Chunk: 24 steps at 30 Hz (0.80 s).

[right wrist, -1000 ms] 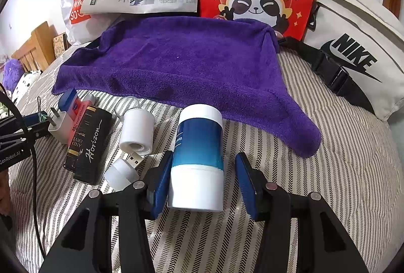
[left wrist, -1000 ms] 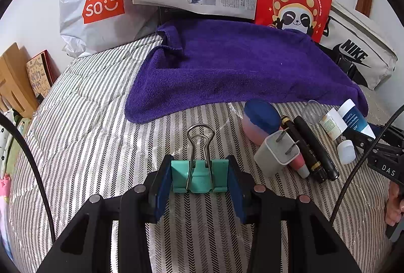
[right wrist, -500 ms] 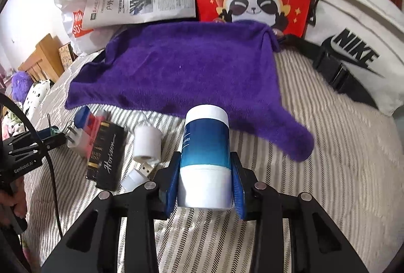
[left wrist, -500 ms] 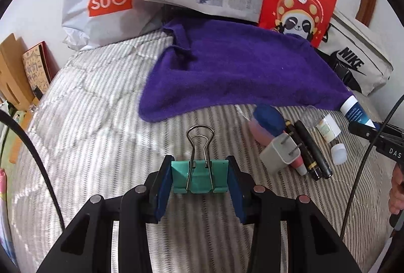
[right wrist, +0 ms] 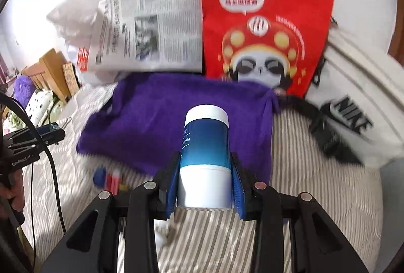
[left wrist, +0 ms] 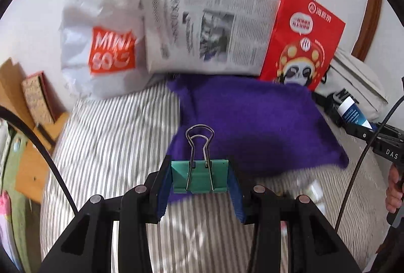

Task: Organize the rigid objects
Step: 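Lift and carry the clip and the bottle over the purple towel with both grippers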

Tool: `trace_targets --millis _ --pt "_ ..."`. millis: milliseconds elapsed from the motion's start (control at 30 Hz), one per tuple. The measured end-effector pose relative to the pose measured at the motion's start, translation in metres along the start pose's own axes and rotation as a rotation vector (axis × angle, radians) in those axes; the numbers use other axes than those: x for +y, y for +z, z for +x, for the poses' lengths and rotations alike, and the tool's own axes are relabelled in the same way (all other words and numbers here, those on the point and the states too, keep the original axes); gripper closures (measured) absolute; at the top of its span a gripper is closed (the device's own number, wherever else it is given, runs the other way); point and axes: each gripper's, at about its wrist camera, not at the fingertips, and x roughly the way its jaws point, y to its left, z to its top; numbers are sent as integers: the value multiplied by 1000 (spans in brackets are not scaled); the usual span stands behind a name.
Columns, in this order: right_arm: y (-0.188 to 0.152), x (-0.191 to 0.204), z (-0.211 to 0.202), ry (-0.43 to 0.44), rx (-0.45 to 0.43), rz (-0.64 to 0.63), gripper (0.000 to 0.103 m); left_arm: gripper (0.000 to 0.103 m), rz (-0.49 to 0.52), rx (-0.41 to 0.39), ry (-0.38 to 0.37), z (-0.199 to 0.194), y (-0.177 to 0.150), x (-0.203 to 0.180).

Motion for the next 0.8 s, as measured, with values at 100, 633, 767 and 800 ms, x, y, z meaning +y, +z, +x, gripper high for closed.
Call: trace_targets --millis 100,633,767,800 --pt "23 -8 8 2 -18 4 66 64 18 -13 -20 13 29 -9" --pt "69 -38 94 42 61 57 66 64 2 -23 -110 92 95 -29" --pt "64 -47 107 28 93 68 66 64 -24 8 -109 109 91 -20" --pt "63 -49 112 22 112 69 66 64 -20 7 -99 111 90 -17"
